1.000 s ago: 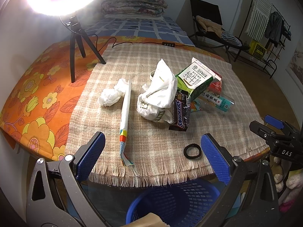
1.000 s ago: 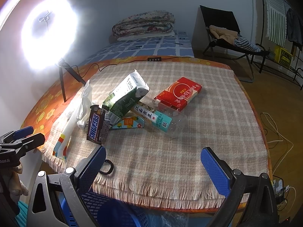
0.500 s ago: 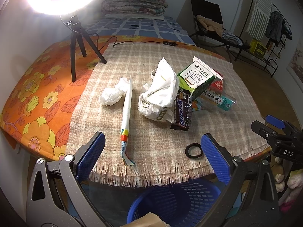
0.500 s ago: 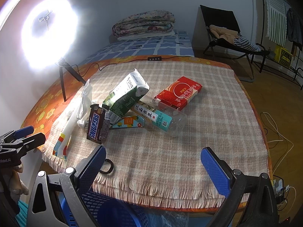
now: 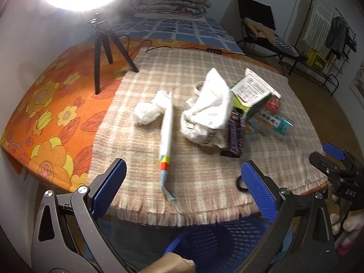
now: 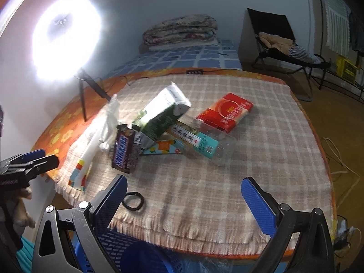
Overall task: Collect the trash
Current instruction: 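Reach the left tool to the crumpled white tissue and close on it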
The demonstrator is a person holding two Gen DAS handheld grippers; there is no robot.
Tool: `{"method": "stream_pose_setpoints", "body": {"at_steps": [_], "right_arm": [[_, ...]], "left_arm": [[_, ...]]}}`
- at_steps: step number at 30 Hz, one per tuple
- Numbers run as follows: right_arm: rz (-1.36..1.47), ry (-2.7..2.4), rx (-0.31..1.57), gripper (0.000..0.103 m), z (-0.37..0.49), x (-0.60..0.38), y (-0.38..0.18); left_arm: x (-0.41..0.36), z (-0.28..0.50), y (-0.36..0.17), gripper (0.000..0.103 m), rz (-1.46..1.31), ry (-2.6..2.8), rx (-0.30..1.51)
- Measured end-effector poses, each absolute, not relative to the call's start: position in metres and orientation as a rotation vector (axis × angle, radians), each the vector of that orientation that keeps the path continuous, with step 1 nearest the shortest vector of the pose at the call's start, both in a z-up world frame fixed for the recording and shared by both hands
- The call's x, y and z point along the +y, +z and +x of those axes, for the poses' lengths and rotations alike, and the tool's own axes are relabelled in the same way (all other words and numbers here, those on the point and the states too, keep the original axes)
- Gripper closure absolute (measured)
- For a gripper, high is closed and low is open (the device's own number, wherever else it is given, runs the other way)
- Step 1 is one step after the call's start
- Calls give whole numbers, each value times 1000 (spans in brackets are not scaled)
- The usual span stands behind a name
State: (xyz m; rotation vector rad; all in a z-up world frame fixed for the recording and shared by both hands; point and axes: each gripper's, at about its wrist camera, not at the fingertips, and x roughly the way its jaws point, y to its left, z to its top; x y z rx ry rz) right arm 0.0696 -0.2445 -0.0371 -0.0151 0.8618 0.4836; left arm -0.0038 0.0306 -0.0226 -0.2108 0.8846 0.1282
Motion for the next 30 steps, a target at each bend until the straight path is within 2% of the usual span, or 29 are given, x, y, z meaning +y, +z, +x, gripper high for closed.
{"method": "stream_pose_setpoints", "body": {"at_steps": [6, 10, 17, 19, 22, 26, 28, 30], "right_arm": [[-27, 563, 876, 2, 68, -233, -42], [-88, 600, 896, 6, 65, -219, -49], [-151, 671, 964, 19, 60, -197, -70], [-161, 692, 981, 20, 58, -191, -76], [-172, 719, 1013, 24, 58, -180, -85], [-191, 745, 1054, 29, 60, -165, -97], [-201, 744, 1064, 29, 63, -160, -102], [-209, 739, 1075, 30, 65, -156, -106]], "left_arm": [[56, 7, -23, 0, -256, 155, 889], [73, 21, -26, 2, -285, 181, 906], [94, 52, -35, 17, -264, 196, 946], [101, 60, -39, 17, -277, 198, 952], [113, 75, -48, 28, -337, 194, 979], [123, 97, -63, 31, -410, 188, 1021], [126, 105, -72, 39, -438, 184, 1044], [128, 115, -80, 41, -467, 174, 1069]]}}
